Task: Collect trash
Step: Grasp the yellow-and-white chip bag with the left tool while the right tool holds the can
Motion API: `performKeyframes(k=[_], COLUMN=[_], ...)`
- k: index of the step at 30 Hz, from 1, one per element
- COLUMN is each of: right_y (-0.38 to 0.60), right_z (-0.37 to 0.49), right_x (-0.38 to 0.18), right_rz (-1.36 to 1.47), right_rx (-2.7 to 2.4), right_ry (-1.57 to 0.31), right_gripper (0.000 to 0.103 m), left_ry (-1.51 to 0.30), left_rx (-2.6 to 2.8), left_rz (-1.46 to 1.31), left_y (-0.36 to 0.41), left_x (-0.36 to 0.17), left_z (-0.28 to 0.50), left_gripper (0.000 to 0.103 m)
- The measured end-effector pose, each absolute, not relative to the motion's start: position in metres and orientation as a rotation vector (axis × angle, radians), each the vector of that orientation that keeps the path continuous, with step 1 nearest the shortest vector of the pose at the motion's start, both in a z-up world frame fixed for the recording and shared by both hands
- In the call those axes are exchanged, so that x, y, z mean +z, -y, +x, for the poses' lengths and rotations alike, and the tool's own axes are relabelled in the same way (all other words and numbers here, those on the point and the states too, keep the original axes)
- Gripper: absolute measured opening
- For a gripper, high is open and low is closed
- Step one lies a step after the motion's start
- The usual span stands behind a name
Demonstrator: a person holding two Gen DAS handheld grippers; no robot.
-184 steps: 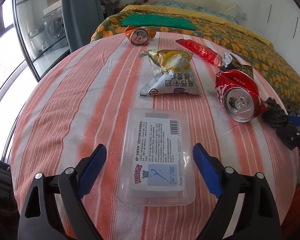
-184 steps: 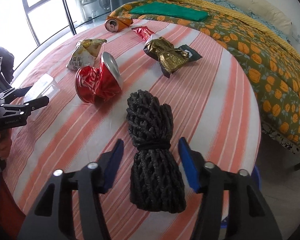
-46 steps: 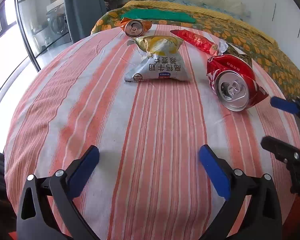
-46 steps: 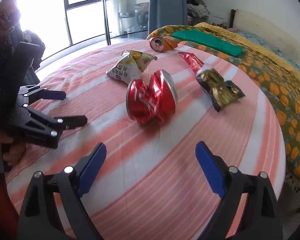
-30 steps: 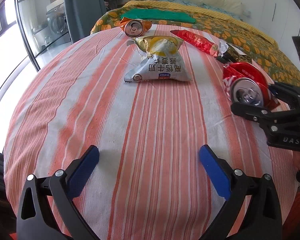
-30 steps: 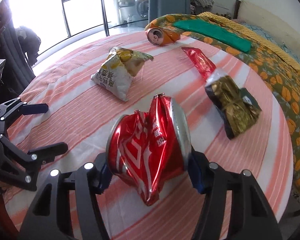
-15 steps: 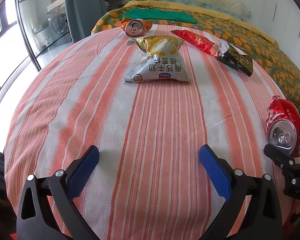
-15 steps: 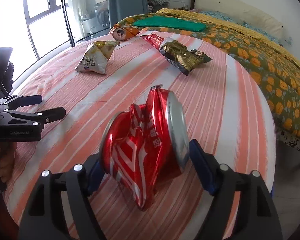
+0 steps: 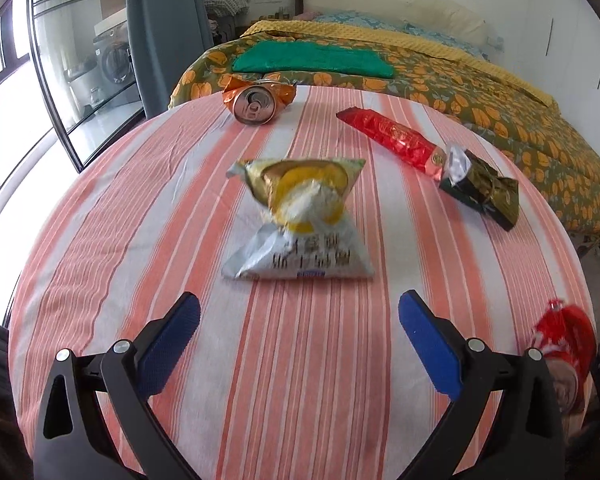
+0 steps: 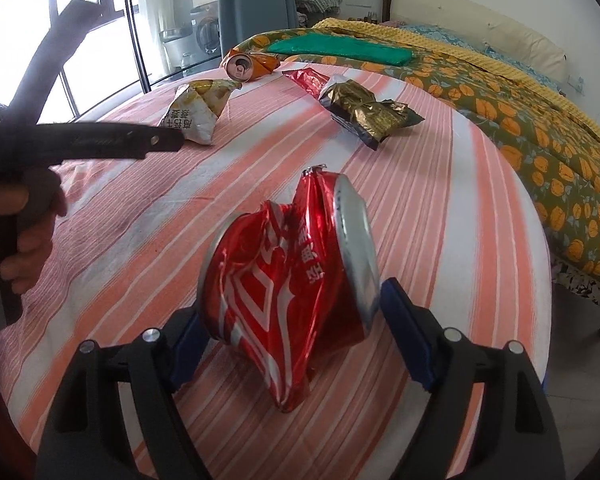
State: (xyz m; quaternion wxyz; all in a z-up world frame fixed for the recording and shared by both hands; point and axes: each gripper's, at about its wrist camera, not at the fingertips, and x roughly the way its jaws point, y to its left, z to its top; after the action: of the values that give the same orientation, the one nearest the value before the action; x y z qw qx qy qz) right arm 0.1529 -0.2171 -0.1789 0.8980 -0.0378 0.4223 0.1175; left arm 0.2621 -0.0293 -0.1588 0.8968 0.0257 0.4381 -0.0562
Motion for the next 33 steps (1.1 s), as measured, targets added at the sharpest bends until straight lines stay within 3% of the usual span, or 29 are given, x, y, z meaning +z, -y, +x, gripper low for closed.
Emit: performKeyframes(k=[9, 12, 14, 16, 19, 27, 31, 33], right_y=[0.218, 0.218, 0.218, 0.218, 0.218, 0.218, 0.219, 0.219], right_z=[0.153, 0.154, 0.154, 0.154, 0.154, 0.154, 0.154, 0.154], right_x=[-0.179, -0.179, -0.179, -0.179, -0.179, -0.178, -0.178, -0.178], right_rz=[-0.077, -0.075, -0.075, -0.075, -0.074, -0.077, -0.076, -0.077], right_rx=[0.242, 0.243, 0.243, 0.243, 0.243, 0.240, 0.240, 0.241], right_ry=[-0.874, -0.875, -0.875, -0.874, -0.874, -0.873, -0.873, -0.873], right_gripper=[0.079, 0.079, 0.079, 0.079, 0.079, 0.079, 0.079, 0.079], left_ry=[-0.978, -0.953, -0.936, -0.936, -0.964, -1.048, -0.989, -0.980], left_rx=[-0.027, -0.046, -0.065, -0.089, -0.148, -0.288, -0.279, -0.264], left_rz=[0.026, 0.044, 0.086, 0.117, 0.147, 0.148, 0.154, 0.160], left_y=[0.037, 0.035, 0.035, 0.033, 0.028, 0.015, 0.020, 0.023], left_x=[-0.181, -0.177, -0.174, -0.170, -0.162, -0.156, -0.167, -0.174], left_z=[0.308, 0.305, 0.301, 0.293, 0.273, 0.196, 0.185, 0.188], left_gripper=[0.095, 0.077, 0.057, 0.047, 0.044, 0.051, 0.086, 0.092])
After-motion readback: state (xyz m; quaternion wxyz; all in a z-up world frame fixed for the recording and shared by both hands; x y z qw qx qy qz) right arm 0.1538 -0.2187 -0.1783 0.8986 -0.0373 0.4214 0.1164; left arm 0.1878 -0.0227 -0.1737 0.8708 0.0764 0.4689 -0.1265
